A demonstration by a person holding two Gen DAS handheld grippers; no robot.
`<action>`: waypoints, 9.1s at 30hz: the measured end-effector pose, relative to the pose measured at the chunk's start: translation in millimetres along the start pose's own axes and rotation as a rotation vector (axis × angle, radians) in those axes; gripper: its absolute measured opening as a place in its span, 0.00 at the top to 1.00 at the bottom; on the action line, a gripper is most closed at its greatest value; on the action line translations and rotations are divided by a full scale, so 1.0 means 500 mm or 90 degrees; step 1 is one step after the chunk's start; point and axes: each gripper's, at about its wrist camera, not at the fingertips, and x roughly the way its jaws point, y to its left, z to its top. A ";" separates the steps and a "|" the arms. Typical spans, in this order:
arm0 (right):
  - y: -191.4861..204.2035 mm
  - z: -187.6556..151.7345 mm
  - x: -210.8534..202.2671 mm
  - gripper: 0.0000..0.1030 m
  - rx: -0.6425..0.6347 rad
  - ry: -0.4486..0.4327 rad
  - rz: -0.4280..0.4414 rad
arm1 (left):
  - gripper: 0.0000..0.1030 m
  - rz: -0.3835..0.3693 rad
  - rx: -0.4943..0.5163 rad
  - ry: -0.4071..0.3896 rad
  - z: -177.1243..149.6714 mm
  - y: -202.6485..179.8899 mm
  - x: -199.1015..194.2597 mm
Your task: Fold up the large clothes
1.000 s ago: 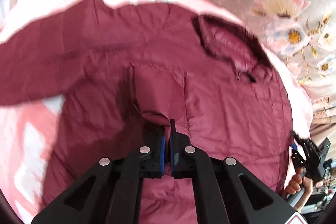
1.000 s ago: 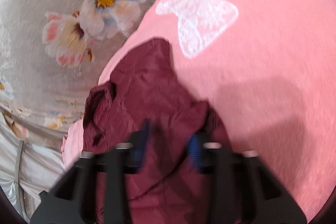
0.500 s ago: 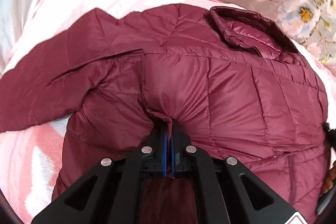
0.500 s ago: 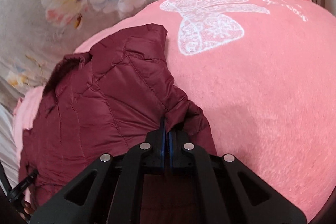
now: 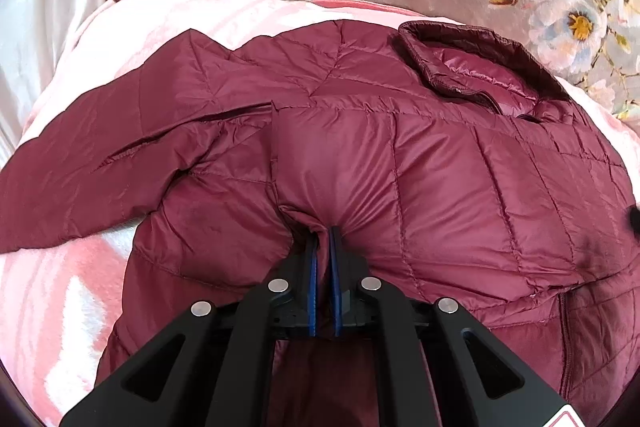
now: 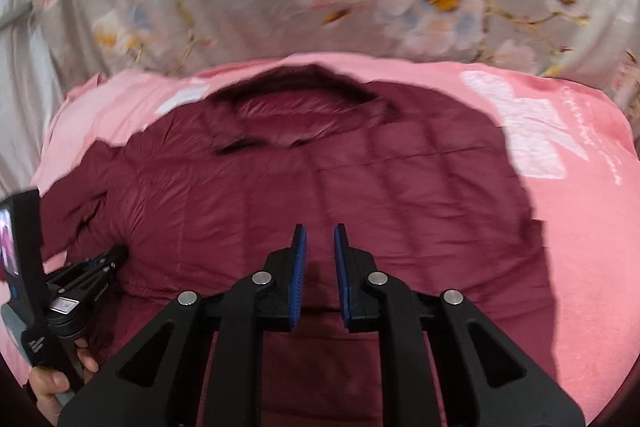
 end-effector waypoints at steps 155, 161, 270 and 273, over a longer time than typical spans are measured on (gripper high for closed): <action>-0.199 -0.024 -0.009 0.95 0.080 0.051 0.071 | 0.98 -0.055 -0.211 0.032 0.068 0.155 -0.015; -0.218 0.009 -0.024 0.95 0.069 0.015 0.026 | 0.97 -0.036 -0.150 0.032 0.077 0.115 -0.025; -0.170 0.098 0.229 0.92 0.015 0.065 0.066 | 0.87 -0.041 0.139 -0.001 0.167 -0.155 0.157; -0.194 0.105 0.175 0.89 0.033 0.057 0.076 | 0.86 -0.053 0.157 -0.012 0.163 -0.133 0.108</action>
